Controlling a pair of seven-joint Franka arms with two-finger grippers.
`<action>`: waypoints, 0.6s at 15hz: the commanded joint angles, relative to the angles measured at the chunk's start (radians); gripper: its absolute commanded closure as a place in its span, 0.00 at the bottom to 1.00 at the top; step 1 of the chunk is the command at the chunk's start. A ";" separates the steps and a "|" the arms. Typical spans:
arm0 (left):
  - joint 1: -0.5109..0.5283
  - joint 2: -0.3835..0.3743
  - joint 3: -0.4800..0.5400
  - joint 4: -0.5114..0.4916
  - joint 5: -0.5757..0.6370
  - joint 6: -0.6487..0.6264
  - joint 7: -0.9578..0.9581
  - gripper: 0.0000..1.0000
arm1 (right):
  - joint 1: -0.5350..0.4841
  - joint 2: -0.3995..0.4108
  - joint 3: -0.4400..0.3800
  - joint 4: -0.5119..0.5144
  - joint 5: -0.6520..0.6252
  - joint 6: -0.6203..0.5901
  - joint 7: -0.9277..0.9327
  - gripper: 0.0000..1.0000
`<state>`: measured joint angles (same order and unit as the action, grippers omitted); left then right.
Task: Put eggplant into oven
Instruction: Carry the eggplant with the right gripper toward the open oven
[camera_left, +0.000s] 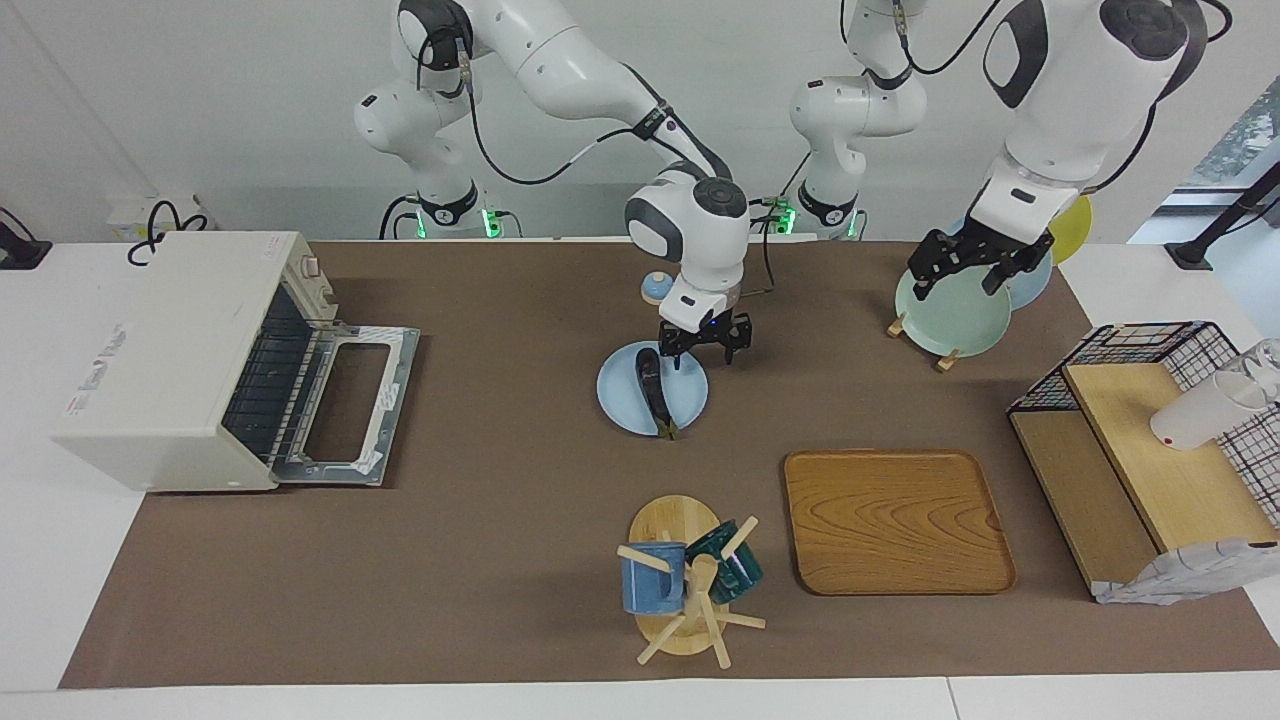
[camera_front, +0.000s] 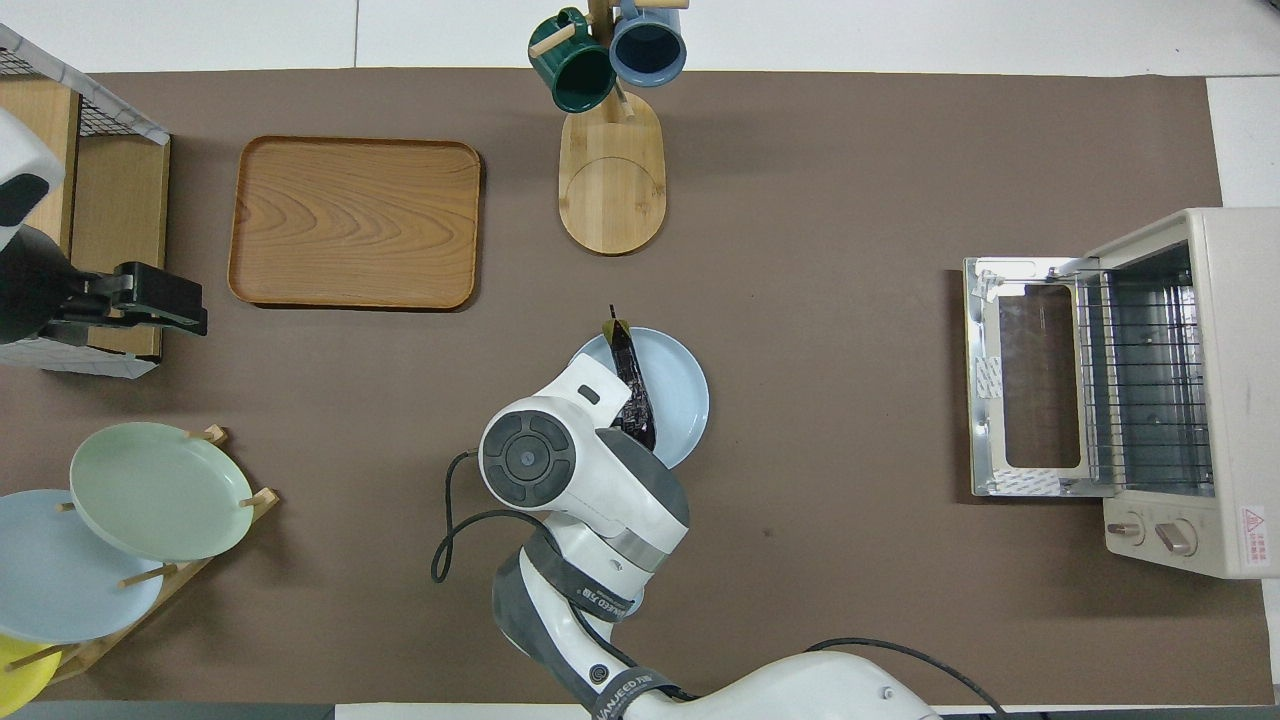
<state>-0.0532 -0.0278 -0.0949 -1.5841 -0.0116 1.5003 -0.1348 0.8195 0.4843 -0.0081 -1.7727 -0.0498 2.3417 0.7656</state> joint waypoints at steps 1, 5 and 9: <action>0.003 -0.035 0.001 -0.065 0.018 -0.005 0.044 0.00 | 0.001 -0.035 -0.001 -0.082 -0.018 0.062 0.003 0.46; 0.012 -0.047 0.001 -0.106 0.010 0.078 0.035 0.00 | 0.007 -0.039 -0.003 -0.065 -0.077 -0.007 0.003 1.00; 0.024 0.008 0.006 -0.004 0.010 0.035 0.041 0.00 | 0.003 -0.039 -0.003 0.002 -0.214 -0.142 0.000 1.00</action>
<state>-0.0404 -0.0368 -0.0869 -1.6393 -0.0116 1.5553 -0.1119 0.8228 0.4471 -0.0082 -1.7952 -0.2134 2.2604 0.7643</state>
